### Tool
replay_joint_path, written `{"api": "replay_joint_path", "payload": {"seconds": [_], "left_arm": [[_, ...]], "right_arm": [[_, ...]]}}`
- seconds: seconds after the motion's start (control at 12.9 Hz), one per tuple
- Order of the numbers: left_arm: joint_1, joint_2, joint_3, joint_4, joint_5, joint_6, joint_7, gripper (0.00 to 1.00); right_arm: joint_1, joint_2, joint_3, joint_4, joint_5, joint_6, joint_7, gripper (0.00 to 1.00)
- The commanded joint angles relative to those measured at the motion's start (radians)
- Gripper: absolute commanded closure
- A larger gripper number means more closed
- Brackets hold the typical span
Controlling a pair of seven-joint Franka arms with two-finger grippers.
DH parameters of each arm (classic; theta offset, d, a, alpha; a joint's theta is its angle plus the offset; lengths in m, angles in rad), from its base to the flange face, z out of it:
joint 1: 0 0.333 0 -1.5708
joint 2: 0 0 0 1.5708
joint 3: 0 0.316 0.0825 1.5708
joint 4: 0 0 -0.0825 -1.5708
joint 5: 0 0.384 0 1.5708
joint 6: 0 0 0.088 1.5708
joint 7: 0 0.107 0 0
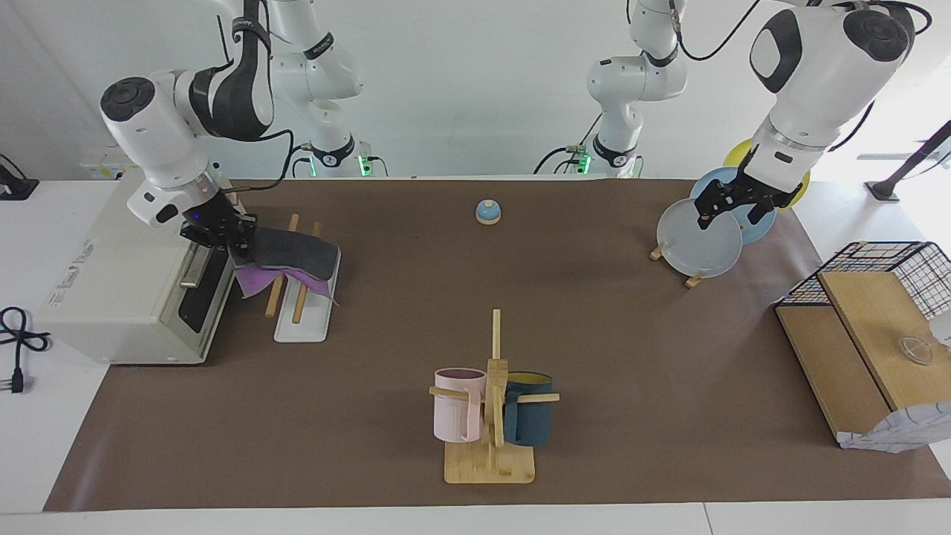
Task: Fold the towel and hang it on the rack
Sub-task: 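Drape the towel over the dowel and open the right gripper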
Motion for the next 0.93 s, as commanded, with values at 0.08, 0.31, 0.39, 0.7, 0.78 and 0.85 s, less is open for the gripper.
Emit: {"api": "replay_joint_path", "payload": {"seconds": [0.08,0.31,0.39,0.7,0.78,0.85], "left_arm": [[-0.010,-0.004,0.007,0.010,0.021,-0.016,0.016,0.00],[-0.008,-0.007,0.007,0.004,0.021,-0.013,0.015,0.00],[-0.007,-0.007,0.007,0.006,0.021,-0.013,0.013,0.00],[-0.010,-0.007,0.006,0.006,0.019,-0.010,0.012,0.00],[-0.010,-0.006,0.006,0.006,0.018,-0.010,0.010,0.00],[-0.007,-0.006,0.004,0.006,0.013,-0.010,0.010,0.00]], "right_arm": [[-0.012,-0.004,0.011,-0.004,-0.020,0.007,0.010,0.00],[-0.020,-0.009,0.009,-0.001,-0.019,-0.002,0.015,0.00],[-0.020,-0.012,0.009,0.000,-0.019,-0.005,0.009,0.00],[0.015,0.016,0.022,0.183,-0.023,-0.210,0.030,0.00],[0.025,0.022,0.022,0.265,-0.024,-0.296,0.052,0.00],[0.046,0.023,0.023,0.341,-0.024,-0.375,0.065,0.00]]}}
